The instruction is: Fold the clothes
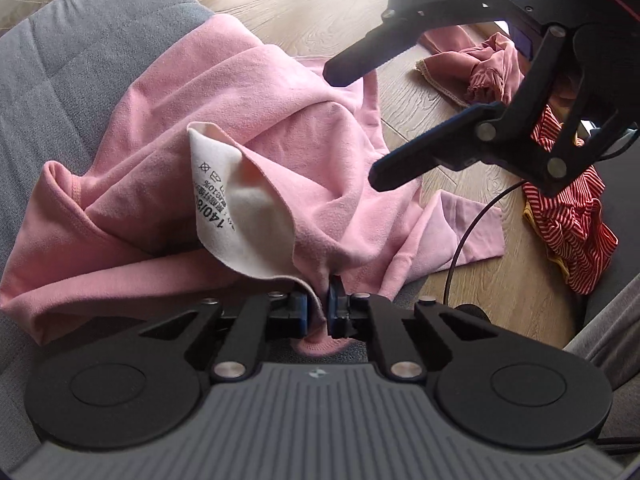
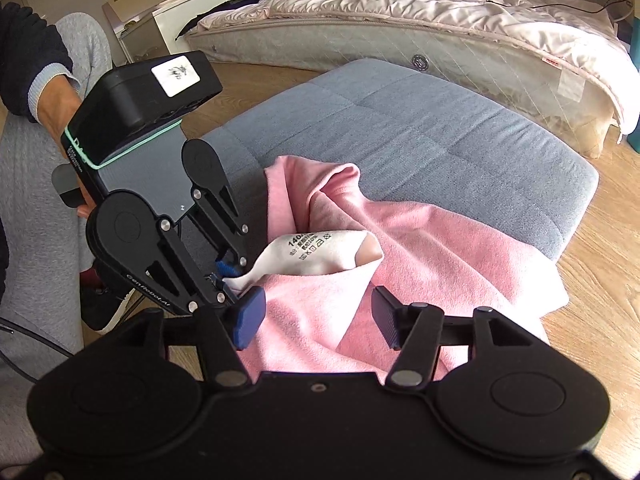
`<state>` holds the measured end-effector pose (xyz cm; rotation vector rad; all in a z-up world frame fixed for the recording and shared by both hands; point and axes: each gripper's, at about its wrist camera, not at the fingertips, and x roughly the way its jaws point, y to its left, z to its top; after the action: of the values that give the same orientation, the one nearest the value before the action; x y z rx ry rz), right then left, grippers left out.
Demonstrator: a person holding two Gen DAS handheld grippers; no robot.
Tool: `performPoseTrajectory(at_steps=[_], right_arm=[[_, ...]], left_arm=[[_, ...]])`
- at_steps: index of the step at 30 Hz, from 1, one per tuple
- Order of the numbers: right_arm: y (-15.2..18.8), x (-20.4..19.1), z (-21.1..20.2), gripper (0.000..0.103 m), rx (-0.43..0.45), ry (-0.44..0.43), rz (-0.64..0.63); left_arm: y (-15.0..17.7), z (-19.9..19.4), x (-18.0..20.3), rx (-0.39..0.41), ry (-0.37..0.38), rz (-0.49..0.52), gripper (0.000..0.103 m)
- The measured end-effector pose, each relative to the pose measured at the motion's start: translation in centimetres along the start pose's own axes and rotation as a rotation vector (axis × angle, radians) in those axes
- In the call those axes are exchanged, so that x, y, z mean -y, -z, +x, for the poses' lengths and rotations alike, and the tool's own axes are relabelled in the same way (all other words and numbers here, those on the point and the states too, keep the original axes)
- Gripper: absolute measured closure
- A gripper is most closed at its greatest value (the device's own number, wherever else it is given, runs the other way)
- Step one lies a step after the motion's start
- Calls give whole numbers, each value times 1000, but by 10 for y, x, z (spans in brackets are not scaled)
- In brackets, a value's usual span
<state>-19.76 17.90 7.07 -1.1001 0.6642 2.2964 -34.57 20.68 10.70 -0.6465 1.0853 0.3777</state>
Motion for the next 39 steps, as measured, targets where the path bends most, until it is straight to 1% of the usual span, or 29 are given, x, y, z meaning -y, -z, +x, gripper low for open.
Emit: performPoseTrajectory(at_steps=[1,4,5,7,9,12,13,16,17,18,19,20,21,22,23,24,28,30,32,33,34,36,38,39], right_arm=[[1,2,-1,40,5,2,11],[3,6,-2,39,7,33,17],[3,8,-1,38,8,45,21],[2,14,0,32,12,66,41],[0,20,4,31,27,60,83],[-7,25,15,31,41,20,120],[-11,23,21,31,46,22,92],[-22,15,40,32,58,43,-11],[-28,12,52,38,24,30,-51],[-31,11,59,46,-3,15,-73],[-33,8,66,50,-20,18,-110],[-36,6,74,60,-37,21,-146],[-38,3,82,72,-54,24,-182],[-39,0,88,78,-54,37,-209],[-39,-2,95,88,-48,42,-224],[-39,-4,100,93,-45,45,-227],[-45,3,96,98,42,0,-108],[-54,13,82,99,103,-14,-32],[-64,21,64,100,165,5,8],[-71,26,55,102,184,9,23],[-76,30,48,102,204,46,27],[-83,31,32,102,242,240,-52],[-88,37,29,102,193,289,-117],[-88,39,29,100,167,274,-130]], left_arm=[[1,-3,5,4,17,41,93],[9,-13,28,25,5,201,93],[10,-16,33,26,2,252,93],[17,-25,40,34,-1,292,93],[18,-27,34,29,9,270,93],[20,-31,23,15,29,209,94],[20,-31,20,9,35,181,94],[17,-27,18,12,39,140,94],[17,-27,18,14,35,144,94],[17,-28,18,17,32,147,93],[17,-28,17,19,28,151,93],[17,-29,17,19,24,155,93],[17,-28,15,17,27,155,93],[17,-27,13,14,33,145,93],[17,-26,12,11,40,135,93],[18,-25,10,9,46,125,93],[20,-25,2,5,54,97,93],[21,-28,0,12,54,90,93],[21,-30,-2,19,58,80,93],[21,-30,-3,13,76,63,93],[21,-31,-5,13,82,48,93],[23,-31,-7,5,83,40,93],[24,-30,-6,4,73,50,93],[24,-31,-7,2,77,49,93]])
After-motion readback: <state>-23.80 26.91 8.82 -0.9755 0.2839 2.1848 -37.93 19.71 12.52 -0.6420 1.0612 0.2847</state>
